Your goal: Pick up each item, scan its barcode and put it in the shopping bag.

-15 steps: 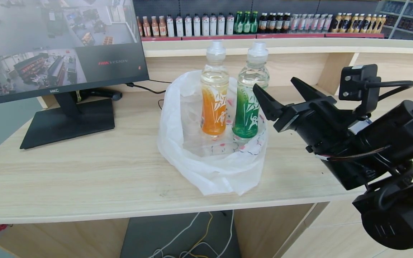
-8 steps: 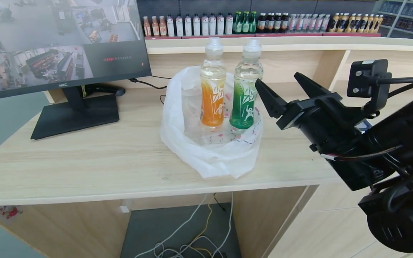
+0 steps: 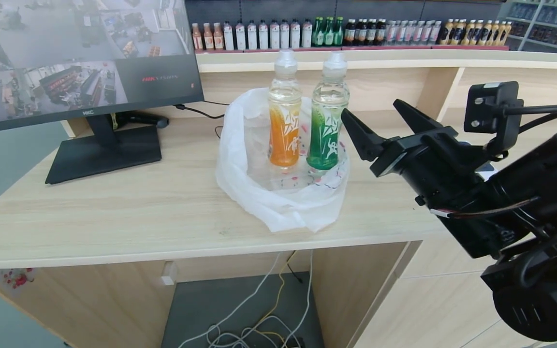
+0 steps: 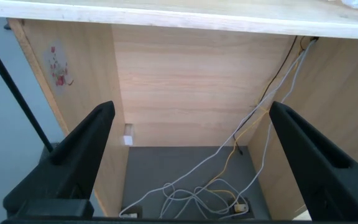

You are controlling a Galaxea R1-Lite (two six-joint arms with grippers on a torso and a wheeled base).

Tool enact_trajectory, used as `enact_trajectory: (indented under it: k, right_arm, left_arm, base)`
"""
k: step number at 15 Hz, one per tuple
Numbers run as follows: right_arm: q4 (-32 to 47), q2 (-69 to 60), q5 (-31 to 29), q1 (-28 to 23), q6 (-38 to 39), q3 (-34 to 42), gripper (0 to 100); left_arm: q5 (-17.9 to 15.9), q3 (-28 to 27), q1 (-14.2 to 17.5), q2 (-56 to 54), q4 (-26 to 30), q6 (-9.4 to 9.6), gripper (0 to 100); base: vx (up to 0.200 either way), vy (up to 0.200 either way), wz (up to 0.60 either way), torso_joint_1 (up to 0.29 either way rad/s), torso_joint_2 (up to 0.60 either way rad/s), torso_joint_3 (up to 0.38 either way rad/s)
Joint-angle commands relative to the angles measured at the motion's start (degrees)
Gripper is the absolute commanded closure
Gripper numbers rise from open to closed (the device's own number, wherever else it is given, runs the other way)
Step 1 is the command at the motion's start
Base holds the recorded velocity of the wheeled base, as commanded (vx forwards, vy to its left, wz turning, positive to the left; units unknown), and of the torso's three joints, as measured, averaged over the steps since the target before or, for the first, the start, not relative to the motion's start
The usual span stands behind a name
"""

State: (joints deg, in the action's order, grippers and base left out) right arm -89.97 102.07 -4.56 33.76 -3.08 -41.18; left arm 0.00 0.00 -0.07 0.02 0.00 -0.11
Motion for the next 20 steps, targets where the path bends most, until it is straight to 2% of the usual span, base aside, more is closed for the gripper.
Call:
enact_trajectory:
  k: [1, 4, 20]
  right_arm:
    - [-0.03, -0.21, -0.01, 0.26, -0.17, 0.22, 0]
    - [-0.03, -1.52, -0.01, 0.87, -0.7, 2.33, 0]
    - [-0.03, -4.07, -0.01, 0.26, -2.19, 3.74, 0]
  left_arm:
    - [0.0, 0.0, 0.07, -0.02, 0.0, -0.07, 0]
    - [0.0, 0.0, 0.07, -0.02, 0.0, -0.07, 0]
    - [0.0, 0.0, 0.07, -0.02, 0.0, -0.42, 0]
  base:
    - [0.0, -0.2, 0.0, 0.002, 0.0, 0.007]
    - [0.0, -0.2, 0.0, 0.014, 0.01, -0.005]
    - [0.0, -0.2, 0.0, 0.001, 0.0, 0.003]
